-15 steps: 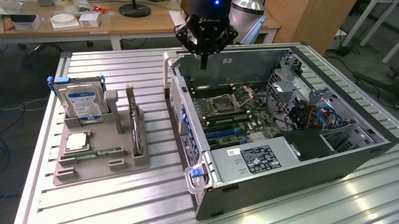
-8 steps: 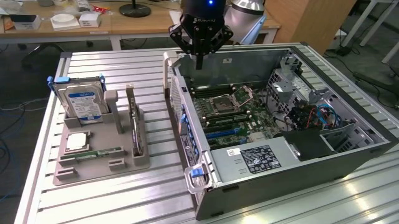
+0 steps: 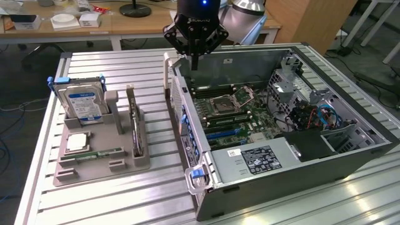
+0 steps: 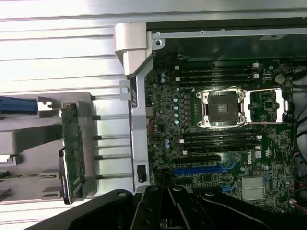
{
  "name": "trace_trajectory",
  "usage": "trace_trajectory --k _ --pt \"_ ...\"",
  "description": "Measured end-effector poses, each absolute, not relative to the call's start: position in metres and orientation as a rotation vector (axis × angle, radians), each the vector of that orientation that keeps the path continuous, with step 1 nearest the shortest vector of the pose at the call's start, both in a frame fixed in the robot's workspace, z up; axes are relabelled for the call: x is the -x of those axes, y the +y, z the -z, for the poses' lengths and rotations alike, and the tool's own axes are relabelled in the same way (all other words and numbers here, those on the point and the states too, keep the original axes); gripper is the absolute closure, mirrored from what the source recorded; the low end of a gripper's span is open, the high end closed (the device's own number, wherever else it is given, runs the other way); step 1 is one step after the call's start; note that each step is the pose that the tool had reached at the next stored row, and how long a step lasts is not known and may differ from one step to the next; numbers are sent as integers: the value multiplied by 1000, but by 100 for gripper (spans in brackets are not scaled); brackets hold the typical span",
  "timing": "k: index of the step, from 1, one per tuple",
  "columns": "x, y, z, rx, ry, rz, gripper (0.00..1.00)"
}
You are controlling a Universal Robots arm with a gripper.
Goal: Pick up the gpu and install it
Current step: 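Reach for the gpu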
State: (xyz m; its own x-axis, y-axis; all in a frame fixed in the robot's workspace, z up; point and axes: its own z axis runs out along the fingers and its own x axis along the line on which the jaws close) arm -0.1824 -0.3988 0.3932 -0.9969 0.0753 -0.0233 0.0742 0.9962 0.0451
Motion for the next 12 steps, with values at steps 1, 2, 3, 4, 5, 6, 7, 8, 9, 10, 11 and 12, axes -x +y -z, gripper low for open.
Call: trace_trajectory --k 1,2,3,4,5,6,7,8,9,10,11,12 --pt "184 -399 -393 -117 3114 -69 90" --pt "186 -399 -393 -117 3114 -69 90" --pt "188 -399 -393 -117 3114 -69 90" --pt "191 -399 -393 -116 3114 -69 90" --pt "194 -399 -393 -117 3114 -69 90" --pt "198 -399 -393 -117 3114 -69 90" --pt "202 -399 -393 -117 3114 -69 90" --pt "206 -399 -393 -117 3114 -69 90" --pt "211 -399 -393 -116 3114 -69 90" --pt "216 -399 -393 -117 3114 -70 90" --pt "220 -399 -393 -117 3114 -70 90" --pt "225 -399 -393 -117 3114 -71 90"
